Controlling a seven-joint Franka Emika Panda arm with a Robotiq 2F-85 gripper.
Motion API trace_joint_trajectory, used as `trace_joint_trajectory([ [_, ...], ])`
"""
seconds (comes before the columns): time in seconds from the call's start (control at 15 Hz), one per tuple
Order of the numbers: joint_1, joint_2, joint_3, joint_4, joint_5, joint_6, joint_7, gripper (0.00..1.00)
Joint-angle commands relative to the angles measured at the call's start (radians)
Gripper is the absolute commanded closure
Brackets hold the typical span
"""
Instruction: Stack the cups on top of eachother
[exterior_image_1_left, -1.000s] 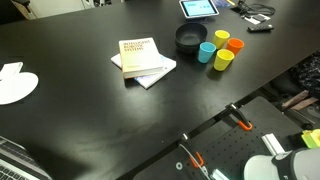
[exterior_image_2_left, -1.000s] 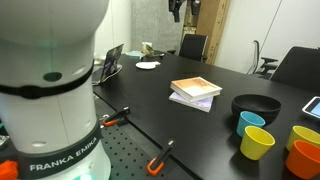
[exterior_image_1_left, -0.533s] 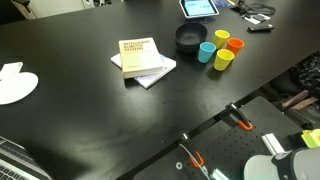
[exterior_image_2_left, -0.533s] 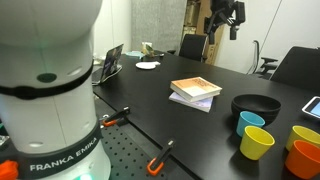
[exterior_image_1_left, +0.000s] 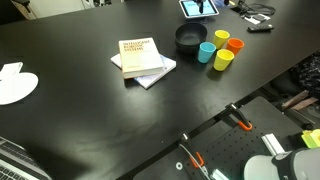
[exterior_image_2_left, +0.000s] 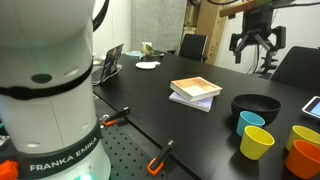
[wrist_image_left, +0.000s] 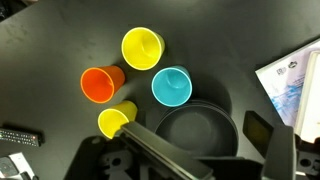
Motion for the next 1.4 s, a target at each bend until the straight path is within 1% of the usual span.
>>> trace_joint_trajectory([
  [0.0,-0.022,0.095,-0.044,0.038,0.028,0.058,-0.149,0.00],
  [0.13,-0.036,0.136,-0.067,0.039,0.028,0.071,-0.191,0.00],
  [0.27,-0.049,0.185,-0.086,0.047,0.026,0.093,-0.208,0.00],
  [0.47,-0.069,0.262,-0.103,0.080,0.051,0.136,-0.227,0.00],
  [0.73,-0.091,0.352,-0.097,0.129,0.128,0.180,-0.275,0.00],
  [1.0,-0.106,0.425,-0.096,0.167,0.170,0.204,-0.310,0.00],
  [1.33,-0.127,0.497,-0.089,0.219,0.218,0.205,-0.339,0.00],
])
